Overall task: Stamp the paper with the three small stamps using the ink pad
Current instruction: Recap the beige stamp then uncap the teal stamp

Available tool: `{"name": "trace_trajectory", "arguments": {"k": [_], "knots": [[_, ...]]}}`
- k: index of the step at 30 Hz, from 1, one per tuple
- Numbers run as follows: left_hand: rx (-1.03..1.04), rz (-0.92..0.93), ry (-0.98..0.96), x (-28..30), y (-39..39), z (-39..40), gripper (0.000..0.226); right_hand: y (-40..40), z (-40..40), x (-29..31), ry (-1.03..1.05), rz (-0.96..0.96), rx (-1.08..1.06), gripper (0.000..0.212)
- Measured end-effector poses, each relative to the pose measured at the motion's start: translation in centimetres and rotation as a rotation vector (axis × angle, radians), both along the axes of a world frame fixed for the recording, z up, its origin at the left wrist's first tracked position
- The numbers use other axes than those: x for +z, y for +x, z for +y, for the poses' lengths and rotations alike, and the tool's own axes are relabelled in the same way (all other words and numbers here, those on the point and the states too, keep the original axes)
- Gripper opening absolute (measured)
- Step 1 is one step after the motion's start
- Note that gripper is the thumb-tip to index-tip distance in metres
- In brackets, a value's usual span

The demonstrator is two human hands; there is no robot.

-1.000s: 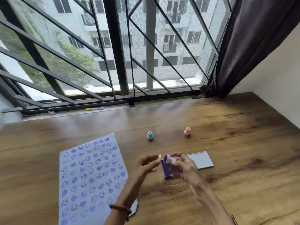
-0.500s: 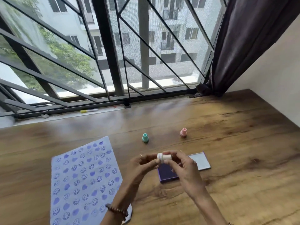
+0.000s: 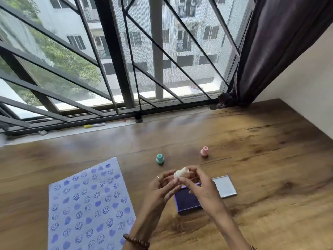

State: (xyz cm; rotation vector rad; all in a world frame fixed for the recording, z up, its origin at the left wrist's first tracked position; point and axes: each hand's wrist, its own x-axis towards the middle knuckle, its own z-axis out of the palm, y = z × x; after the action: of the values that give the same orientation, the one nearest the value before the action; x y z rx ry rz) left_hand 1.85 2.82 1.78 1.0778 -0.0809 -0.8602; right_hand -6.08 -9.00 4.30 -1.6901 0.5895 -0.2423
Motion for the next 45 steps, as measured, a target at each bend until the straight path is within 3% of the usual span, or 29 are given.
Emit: {"name": "trace_trajectory", "arguments": {"k": [6, 8, 13, 22, 30, 34, 39, 45], "knots": [[0.015, -0.099, 0.124, -0.9, 0.4, -1.1, 0.013, 1.0, -1.3, -1.8, -0.120, 0.008, -0.014, 0.011], [0.002, -0.138, 0.167, -1.0, 0.9, -1.9, 0.009, 1.9, -1.8, -2.3, -0.169, 0.032, -0.007, 0.015], [-0.071, -0.251, 0.272, -0.7, 2.9, -4.2, 0.020, 4.5, -3.8, -3.6, -0.295, 0.075, -0.063, 0.012], [-0.127, -0.214, 0.388, -2.4, 4.4, -6.5, 0.034, 7.4, -5.0, -5.2, -0.539, 0.219, -0.090, 0.015], [0.011, -0.247, 0.533, -3.6, 4.1, -3.3, 0.017, 6.4, -3.1, -5.0, -0.527, 0.272, -0.236, 0.022], [0.195, -0.285, 0.628, -4.4, 6.2, -0.6, 0.016, 7.0, -0.2, -5.1, -0.556, 0.222, -0.122, 0.021], [0.114, -0.356, 0.637, -4.1, 8.1, -0.7, 0.034, 10.5, 0.7, -5.4, -0.511, 0.292, 0.027, 0.023], [0.118, -0.414, 0.577, -3.3, 7.0, -0.6, 0.028, 10.5, 1.0, -4.7, -0.508, 0.230, 0.073, 0.027]]}}
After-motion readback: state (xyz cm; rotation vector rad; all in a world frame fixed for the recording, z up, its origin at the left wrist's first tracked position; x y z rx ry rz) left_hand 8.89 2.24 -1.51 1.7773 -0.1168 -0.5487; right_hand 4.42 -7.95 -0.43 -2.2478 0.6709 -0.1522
